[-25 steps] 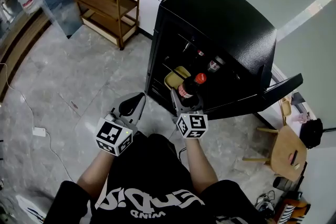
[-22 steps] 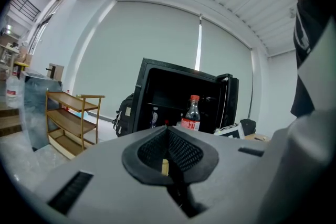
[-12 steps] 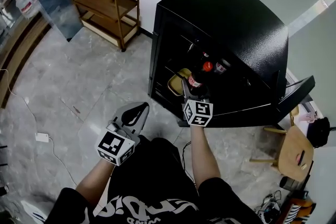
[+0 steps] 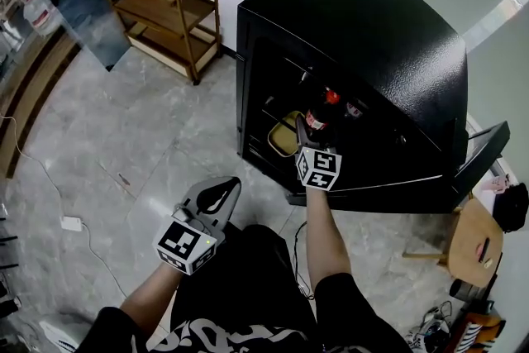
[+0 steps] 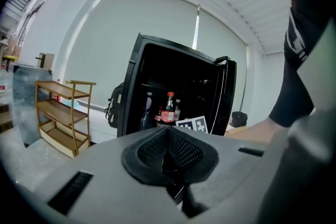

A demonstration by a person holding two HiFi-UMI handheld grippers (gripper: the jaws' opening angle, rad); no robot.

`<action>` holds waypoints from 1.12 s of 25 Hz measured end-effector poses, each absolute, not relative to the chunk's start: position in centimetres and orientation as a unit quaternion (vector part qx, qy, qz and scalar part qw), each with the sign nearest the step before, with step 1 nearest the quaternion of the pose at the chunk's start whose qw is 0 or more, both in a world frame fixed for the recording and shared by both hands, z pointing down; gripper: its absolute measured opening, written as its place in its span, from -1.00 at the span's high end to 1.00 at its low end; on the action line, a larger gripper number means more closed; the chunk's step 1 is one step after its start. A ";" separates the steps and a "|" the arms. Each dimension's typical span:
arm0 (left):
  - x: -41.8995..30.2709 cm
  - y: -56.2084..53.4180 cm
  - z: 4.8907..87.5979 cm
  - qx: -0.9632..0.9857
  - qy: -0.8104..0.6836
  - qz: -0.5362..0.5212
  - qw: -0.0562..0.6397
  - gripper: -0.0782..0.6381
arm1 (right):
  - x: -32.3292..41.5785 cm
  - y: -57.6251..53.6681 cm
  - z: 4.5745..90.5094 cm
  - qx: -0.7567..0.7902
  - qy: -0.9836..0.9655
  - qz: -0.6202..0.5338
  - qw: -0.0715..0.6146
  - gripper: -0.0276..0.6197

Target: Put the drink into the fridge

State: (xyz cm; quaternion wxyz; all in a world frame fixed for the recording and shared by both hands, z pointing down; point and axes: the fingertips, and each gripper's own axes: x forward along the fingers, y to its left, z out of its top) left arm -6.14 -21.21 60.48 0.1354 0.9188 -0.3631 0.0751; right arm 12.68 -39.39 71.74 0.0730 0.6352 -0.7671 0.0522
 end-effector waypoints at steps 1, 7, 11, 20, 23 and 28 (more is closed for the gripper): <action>-6.1 -21.2 60.7 0.919 -0.362 0.076 0.136 0.76 | 13.1 -39.8 72.0 0.640 -0.763 0.053 0.072 -0.03; -6.5 -21.5 61.9 0.916 -0.365 0.082 0.147 0.76 | 14.8 -41.4 73.4 0.657 -0.749 0.061 0.062 -0.03; -6.5 -21.9 62.3 0.913 -0.370 0.083 0.148 0.76 | 15.6 -41.7 73.7 0.664 -0.743 0.055 0.056 -0.03; -5.3 -22.1 62.1 0.914 -0.367 0.084 0.152 0.76 | 15.7 -41.6 74.0 0.663 -0.744 0.052 0.066 -0.03; -5.4 -22.2 61.5 0.910 -0.373 0.083 0.161 0.76 | 15.8 -41.3 74.1 0.662 -0.742 0.068 0.078 -0.03; -5.3 -21.9 59.2 0.911 -0.370 0.080 0.164 0.76 | 15.7 -38.7 72.8 0.668 -0.733 0.099 0.075 -0.03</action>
